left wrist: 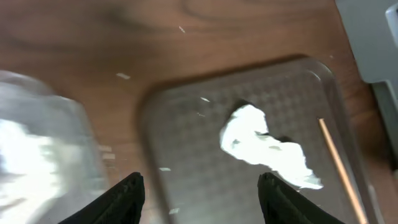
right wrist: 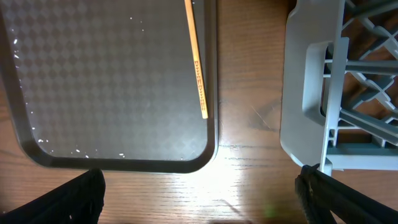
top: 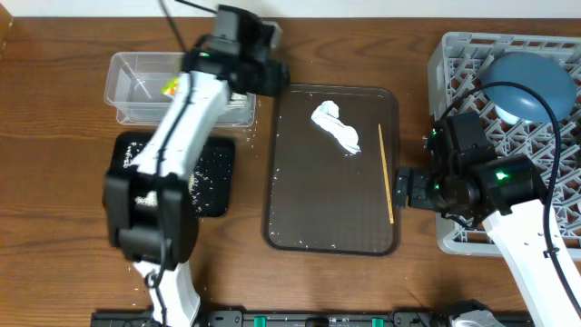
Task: Sort waste into correct bins and load items into the dishwasher rack
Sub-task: 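Carry the wrapper left and drop it into the clear bin, then grasp the remaining white tissue and drop it in the clear bin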
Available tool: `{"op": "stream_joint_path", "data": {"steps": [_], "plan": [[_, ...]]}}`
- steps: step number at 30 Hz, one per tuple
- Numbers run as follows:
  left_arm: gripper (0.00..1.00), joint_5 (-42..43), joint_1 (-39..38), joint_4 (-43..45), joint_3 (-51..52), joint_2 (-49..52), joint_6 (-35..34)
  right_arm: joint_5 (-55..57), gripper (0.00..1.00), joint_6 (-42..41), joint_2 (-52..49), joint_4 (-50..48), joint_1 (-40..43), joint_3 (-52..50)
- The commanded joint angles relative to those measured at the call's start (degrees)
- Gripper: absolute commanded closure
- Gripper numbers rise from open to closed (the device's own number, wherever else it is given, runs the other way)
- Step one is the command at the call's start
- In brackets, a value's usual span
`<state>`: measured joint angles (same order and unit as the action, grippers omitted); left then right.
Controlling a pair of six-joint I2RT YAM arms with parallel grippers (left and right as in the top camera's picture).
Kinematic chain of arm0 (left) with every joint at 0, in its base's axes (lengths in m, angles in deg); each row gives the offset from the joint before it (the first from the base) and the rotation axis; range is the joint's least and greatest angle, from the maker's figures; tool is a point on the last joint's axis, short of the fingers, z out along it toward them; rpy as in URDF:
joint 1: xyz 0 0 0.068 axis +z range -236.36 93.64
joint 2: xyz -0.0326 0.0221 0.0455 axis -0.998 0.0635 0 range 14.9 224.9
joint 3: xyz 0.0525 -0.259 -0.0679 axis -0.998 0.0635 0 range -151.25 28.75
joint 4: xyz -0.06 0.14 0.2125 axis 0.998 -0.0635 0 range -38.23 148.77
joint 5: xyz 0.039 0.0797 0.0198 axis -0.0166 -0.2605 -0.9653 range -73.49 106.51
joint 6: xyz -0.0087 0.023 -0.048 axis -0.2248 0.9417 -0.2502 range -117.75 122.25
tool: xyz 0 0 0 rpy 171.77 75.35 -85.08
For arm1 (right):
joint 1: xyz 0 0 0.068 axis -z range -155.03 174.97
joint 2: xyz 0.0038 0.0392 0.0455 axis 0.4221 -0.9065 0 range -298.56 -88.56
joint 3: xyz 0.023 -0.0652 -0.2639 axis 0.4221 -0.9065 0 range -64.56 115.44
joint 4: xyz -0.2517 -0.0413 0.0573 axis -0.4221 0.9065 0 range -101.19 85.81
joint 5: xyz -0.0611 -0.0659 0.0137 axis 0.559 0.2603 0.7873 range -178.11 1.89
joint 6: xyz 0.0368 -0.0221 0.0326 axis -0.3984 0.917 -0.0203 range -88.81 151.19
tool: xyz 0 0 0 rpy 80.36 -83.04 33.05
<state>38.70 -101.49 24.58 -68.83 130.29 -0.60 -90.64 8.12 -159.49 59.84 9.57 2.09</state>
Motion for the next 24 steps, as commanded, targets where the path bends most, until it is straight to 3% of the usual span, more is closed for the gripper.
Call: {"op": "stream_joint_path", "data": {"steps": [1, 7, 12, 17, 18, 24], "plan": [[0.38, 0.94, -2.56, 0.90, -0.11, 4.33, -9.53, 0.79, 0.03, -0.48, -0.11, 0.55, 0.11, 0.74], [0.36, -0.17, -7.37, 3.93, -0.11, 9.25, -11.47, 0.79, 0.02, -0.48, -0.11, 0.79, 0.11, 0.74], [0.32, -7.43, -10.84, 5.09, -0.11, 12.22, -12.52, 0.79, 0.02, -0.48, -0.11, 0.81, 0.11, 0.74], [0.33, -9.07, -13.46, 7.19, -0.11, 14.27, -12.52, 0.79, 0.02, -0.48, -0.11, 0.94, 0.11, 0.74], [0.34, -9.73, -13.81, 7.43, -0.11, 14.43, -12.52, 0.79, 0.02, -0.48, -0.11, 1.03, 0.11, 0.74], [0.68, -12.61, -14.58, 7.28, -0.11, 14.49, -12.48, 0.83, 0.02, -0.46, -0.11, 1.60, 0.11, 0.74]]}}
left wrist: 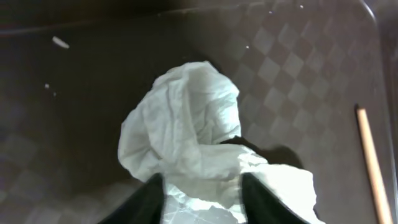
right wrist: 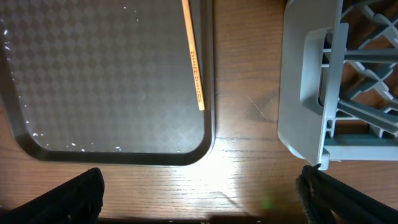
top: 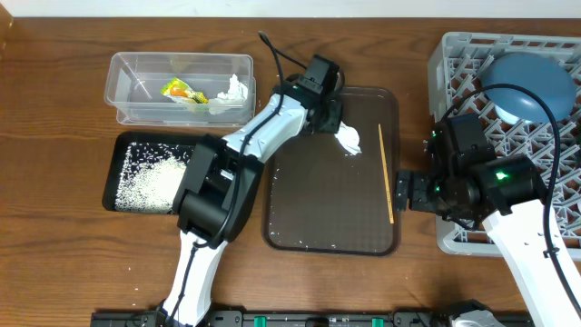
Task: Sort waste into correct bins and load items into the dishwasher rack
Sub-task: 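Grasp the remaining white tissue and drop it in the clear bin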
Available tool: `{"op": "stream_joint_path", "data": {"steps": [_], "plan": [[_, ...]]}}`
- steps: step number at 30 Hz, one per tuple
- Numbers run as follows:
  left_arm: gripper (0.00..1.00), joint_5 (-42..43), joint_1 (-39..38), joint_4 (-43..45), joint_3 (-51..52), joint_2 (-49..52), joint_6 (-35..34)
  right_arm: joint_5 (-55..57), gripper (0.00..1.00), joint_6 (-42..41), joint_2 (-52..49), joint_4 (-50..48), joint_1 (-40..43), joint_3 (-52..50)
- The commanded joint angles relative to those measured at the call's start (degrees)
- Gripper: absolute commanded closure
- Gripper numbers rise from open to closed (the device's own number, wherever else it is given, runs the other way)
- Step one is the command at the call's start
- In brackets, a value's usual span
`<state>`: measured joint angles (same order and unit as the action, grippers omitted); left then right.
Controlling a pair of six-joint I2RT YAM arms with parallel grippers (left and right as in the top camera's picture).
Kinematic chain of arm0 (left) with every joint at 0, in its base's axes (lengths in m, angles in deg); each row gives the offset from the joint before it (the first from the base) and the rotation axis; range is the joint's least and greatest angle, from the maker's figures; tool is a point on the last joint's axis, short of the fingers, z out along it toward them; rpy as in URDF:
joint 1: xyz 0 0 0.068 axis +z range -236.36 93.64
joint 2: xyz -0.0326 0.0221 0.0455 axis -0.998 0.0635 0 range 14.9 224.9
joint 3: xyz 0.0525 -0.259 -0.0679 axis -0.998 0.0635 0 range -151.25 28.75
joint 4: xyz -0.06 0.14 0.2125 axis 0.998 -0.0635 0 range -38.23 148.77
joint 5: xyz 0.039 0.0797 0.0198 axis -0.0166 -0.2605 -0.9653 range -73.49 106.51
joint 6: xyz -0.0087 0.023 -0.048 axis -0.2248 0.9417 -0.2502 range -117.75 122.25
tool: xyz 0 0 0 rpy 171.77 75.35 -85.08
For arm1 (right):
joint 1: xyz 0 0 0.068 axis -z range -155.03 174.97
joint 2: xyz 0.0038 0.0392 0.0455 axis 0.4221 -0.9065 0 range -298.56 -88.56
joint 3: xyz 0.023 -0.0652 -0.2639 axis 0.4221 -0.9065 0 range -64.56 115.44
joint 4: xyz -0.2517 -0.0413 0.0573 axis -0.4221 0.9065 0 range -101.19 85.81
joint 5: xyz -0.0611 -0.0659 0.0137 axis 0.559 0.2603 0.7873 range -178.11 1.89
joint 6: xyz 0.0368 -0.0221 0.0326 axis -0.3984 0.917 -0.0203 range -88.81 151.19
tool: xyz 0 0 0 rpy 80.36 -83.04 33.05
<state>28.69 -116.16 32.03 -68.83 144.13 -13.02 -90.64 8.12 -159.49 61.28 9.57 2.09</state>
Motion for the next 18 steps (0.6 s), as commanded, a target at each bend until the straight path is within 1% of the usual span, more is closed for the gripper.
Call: {"op": "stream_joint_path", "data": {"steps": [1, 3, 4, 6, 11, 18], "plan": [[0.75, -2.60, 0.09, -0.44, -0.11, 0.66, -0.07, 0.83, 0.02, -0.46, -0.11, 0.15, 0.11, 0.74], [0.81, -2.62, 0.11, -1.27, -0.11, 0.63, -0.07, 0.83, 0.02, -0.46, -0.11, 0.20, 0.11, 0.74], [0.87, -2.62, 0.13, -1.77, -0.11, 0.63, -0.04, 0.83, 0.02, -0.46, -0.11, 0.24, 0.11, 0.74], [0.90, -2.62, 0.33, -2.62, -0.11, 0.39, -0.04, 0.81, 0.02, -0.46, -0.11, 0.33, 0.11, 0.74], [0.92, -2.60, 2.43, -6.16, -0.11, -2.43, 0.59, 0.85, 0.02, -0.42, -0.11, 0.68, 0.11, 0.74], [0.93, -2.60, 8.61, -10.93, -0.11, -13.05, 7.74, 0.85, 0.01, -0.44, -0.11, 0.61, 0.11, 0.74]]}}
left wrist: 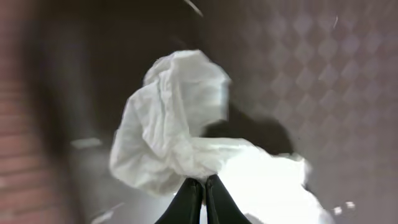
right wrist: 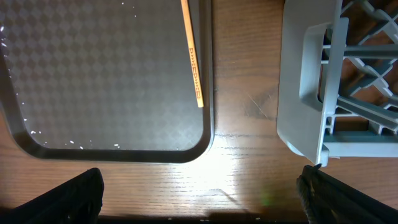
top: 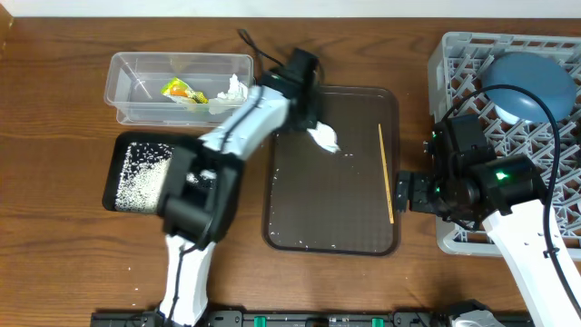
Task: Sort waste into correct bins and load items into the dishwasher rack
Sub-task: 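Grasp the remaining white tissue and drop it in the clear bin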
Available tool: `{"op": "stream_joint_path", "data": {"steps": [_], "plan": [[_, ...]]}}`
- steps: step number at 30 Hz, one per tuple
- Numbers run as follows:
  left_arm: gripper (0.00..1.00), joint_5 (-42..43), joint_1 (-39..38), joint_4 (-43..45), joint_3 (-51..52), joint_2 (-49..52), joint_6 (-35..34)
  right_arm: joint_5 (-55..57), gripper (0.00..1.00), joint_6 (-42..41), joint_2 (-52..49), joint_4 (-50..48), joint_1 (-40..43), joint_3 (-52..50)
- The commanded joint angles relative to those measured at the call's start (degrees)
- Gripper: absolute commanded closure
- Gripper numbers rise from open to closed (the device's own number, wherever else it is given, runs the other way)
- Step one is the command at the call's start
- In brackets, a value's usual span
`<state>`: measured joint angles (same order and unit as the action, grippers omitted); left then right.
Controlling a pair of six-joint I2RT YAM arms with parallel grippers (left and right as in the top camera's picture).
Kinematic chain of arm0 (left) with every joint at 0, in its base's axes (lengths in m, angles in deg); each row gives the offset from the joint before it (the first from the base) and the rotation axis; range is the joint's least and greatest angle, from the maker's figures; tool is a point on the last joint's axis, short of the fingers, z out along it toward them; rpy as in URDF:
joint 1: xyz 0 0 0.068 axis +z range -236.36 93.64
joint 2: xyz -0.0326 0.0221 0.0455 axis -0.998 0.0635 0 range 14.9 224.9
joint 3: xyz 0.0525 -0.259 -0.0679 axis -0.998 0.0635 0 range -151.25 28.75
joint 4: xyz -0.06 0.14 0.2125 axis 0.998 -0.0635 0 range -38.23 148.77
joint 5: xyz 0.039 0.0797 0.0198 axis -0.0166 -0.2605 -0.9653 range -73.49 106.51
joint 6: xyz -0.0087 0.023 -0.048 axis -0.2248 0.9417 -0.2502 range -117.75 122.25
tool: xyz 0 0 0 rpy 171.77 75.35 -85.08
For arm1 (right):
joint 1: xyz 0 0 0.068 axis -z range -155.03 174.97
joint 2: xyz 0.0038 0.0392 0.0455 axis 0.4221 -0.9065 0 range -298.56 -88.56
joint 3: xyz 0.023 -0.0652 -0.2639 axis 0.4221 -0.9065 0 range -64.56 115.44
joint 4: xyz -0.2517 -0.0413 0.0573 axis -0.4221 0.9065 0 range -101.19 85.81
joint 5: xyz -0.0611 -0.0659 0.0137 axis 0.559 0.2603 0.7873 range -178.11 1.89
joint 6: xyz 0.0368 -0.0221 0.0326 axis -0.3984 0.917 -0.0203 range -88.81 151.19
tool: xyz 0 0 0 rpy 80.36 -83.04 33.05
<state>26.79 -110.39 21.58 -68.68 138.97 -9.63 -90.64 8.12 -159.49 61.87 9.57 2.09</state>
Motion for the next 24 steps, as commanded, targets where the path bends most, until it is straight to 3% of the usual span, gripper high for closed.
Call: {"op": "stream_joint_path", "data": {"steps": [1, 9, 17, 24], "plan": [[0.93, -0.72, 3.85, -0.59, -0.26, -9.70, 5.25, 0.85, 0.01, -0.44, -0.11, 0.00, 0.11, 0.74], [0.92, -0.74, 15.87, 0.13, -0.26, -20.22, 6.95, 0.81, 0.02, -0.46, -0.11, 0.07, 0.11, 0.74], [0.90, -0.74, 25.90, 0.02, -0.24, -18.64, 6.93, 0.79, 0.02, -0.48, -0.11, 0.09, 0.11, 0.74], [0.87, -0.72, 29.53, 0.17, -0.24, -16.26, 6.93, 0.79, 0.02, -0.48, -0.11, 0.26, 0.11, 0.74]]}}
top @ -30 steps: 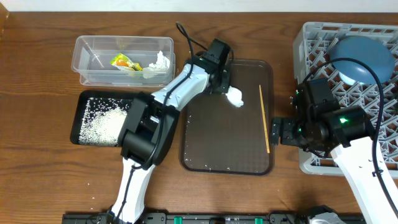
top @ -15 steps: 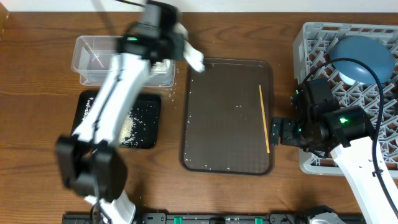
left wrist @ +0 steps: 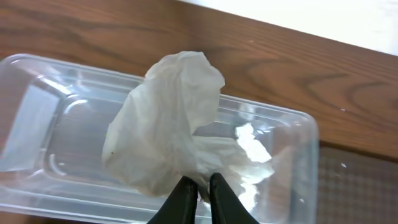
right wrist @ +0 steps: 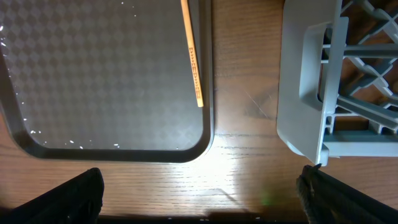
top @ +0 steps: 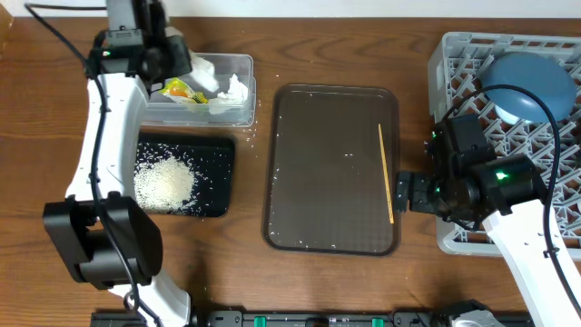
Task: Sort waste into correct bins and load items into the dishwasher rack
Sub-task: 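Grasp the remaining white tissue and drop it in the clear bin, then lower the right gripper onto the wooden skewer and grasp it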
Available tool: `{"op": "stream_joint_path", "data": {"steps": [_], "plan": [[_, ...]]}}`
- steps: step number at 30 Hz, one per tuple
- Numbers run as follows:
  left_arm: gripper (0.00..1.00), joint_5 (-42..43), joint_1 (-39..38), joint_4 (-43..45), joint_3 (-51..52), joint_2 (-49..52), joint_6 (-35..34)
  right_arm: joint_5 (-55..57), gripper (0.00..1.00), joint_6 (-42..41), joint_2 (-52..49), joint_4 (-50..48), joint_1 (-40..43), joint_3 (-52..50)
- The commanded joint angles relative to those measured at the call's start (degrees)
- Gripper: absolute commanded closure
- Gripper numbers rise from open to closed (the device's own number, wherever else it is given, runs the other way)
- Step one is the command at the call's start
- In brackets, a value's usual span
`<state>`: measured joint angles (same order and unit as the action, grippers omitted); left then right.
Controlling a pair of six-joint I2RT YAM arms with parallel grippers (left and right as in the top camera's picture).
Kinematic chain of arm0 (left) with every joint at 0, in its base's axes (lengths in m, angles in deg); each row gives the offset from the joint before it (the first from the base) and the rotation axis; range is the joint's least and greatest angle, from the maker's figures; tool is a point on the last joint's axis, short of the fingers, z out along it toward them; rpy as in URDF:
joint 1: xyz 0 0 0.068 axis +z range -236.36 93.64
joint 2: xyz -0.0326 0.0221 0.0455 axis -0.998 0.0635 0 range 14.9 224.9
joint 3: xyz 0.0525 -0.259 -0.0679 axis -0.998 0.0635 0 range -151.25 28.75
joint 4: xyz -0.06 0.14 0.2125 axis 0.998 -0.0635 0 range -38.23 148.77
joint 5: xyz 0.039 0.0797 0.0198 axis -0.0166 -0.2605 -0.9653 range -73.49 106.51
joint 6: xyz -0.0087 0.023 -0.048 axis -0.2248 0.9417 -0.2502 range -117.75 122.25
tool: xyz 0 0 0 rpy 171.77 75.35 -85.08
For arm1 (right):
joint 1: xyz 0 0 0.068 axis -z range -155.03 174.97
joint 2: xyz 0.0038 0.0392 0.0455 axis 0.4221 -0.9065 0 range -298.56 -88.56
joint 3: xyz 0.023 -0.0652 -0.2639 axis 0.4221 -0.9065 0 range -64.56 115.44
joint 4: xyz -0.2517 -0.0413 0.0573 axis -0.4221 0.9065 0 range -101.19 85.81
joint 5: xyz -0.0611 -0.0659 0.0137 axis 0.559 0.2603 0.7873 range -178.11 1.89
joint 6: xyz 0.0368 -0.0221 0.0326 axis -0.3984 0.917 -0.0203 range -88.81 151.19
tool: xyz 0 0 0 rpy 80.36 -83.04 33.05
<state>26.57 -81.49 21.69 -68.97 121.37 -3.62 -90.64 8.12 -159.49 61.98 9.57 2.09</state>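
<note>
My left gripper (left wrist: pixel 198 186) is shut on a crumpled white tissue (left wrist: pixel 171 134) and holds it over the clear plastic bin (top: pixel 238 113) at the back left; in the overhead view the tissue (top: pixel 201 70) hangs above the bin's middle. The bin holds another white wad (top: pixel 234 89) and a yellow-green wrapper (top: pixel 178 90). A wooden chopstick (top: pixel 386 173) lies on the dark tray (top: pixel 309 182), at its right side, also in the right wrist view as the chopstick (right wrist: pixel 193 53). My right gripper (right wrist: pixel 199 196) stands open above the bare table between the tray and the grey dishwasher rack (top: pixel 545 136).
A black tray of white rice (top: pixel 172 182) lies in front of the bin. A blue-grey bowl (top: pixel 531 82) sits upside down in the rack. The rack's corner (right wrist: pixel 311 93) is close on the right of my right gripper.
My left gripper has moved with the tissue from the tray's upper left corner to above the clear bin. The right arm has not moved.
My left gripper was open near the bin, with the tissue lying on the tray. Then it stood over the tissue with its fingers around it. Then it was shut on the tissue, lifted at the tray's edge, and now holds it over the bin.
</note>
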Motion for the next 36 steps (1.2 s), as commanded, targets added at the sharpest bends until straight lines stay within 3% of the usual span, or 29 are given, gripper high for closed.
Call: {"op": "stream_joint_path", "data": {"steps": [1, 4, 5, 6, 11, 17, 22, 28, 36], "plan": [[0.87, -0.50, 0.79, 0.09, 0.04, 1.57, 0.92, 0.79, 0.02, -0.48, -0.11, 0.15, 0.11, 0.74], [0.83, -0.50, 0.92, 0.07, 0.04, 2.08, 0.92, 0.76, 0.02, -0.48, -0.11, 0.24, 0.11, 0.74], [0.67, -0.50, 0.92, 0.02, 0.04, 2.10, 0.92, 0.76, 0.01, -0.48, -0.11, 0.39, 0.11, 0.74], [0.62, -0.48, 0.92, 0.00, 0.04, 2.10, 0.92, 0.76, 0.01, -0.48, -0.11, 0.46, 0.11, 0.74], [0.56, 1.18, 0.55, -1.88, 0.04, 2.10, 0.90, 0.79, 0.02, -0.50, -0.11, 0.48, 0.11, 0.74], [0.54, 1.46, 0.09, -15.98, 0.04, 2.08, 0.90, 0.81, 0.01, -0.39, -0.24, -4.59, 0.11, 0.74], [0.54, 1.42, 0.09, -30.88, 0.04, 2.08, 0.90, 0.42, 0.04, 0.96, -2.08, -16.52, -0.74, 0.72], [0.54, 0.83, 0.04, -38.80, 0.04, 2.08, 0.94, 3.43, 0.07, 5.11, -9.38, -27.08, -3.96, 0.72], [0.55, 0.81, -1.25, -46.29, 0.15, 0.96, 0.96, 6.19, 0.11, 0.35, -22.67, -30.36, -5.16, 0.72]]}}
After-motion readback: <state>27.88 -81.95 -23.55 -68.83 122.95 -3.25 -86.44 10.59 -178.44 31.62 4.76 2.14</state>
